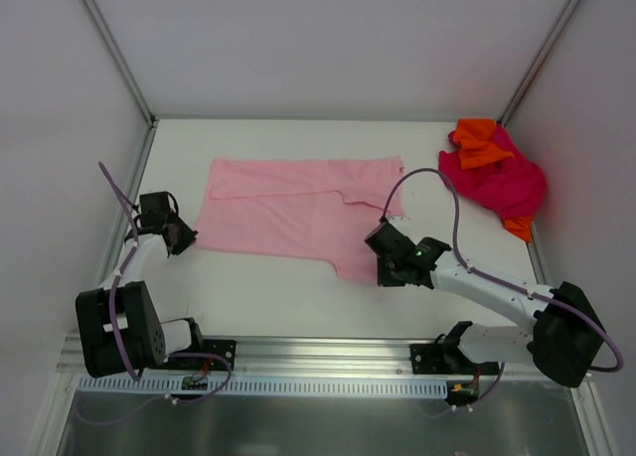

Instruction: Fold and stack the t-shirts

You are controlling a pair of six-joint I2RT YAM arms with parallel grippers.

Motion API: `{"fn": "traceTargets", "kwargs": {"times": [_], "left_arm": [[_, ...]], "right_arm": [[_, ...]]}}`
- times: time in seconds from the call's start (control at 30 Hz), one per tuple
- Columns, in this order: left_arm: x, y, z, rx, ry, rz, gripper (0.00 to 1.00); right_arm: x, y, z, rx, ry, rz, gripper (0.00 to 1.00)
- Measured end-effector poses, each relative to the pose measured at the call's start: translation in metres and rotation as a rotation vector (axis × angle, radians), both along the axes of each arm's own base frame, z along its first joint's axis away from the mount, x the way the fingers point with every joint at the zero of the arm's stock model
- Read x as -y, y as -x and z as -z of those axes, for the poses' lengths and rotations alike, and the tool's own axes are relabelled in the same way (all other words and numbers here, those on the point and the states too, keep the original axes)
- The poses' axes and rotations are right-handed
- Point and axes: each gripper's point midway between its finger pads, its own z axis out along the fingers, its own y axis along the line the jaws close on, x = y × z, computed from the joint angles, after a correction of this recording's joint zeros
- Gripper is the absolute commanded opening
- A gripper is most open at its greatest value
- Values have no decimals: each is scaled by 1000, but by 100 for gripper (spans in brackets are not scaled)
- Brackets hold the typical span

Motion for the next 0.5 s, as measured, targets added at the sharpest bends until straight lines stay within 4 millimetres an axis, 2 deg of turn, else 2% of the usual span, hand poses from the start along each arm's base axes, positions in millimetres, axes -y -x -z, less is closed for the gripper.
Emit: {"fn": "traceTargets", "kwargs": {"times": [0.13,0.5], "left_arm": [[0,0,-12,36,-15,11,0],[4,12,-29,59,-24,36,0]], "right_arm": [[4,0,-9,20,-7,1,1],[17,-11,-20,43,-12,47,1]]}}
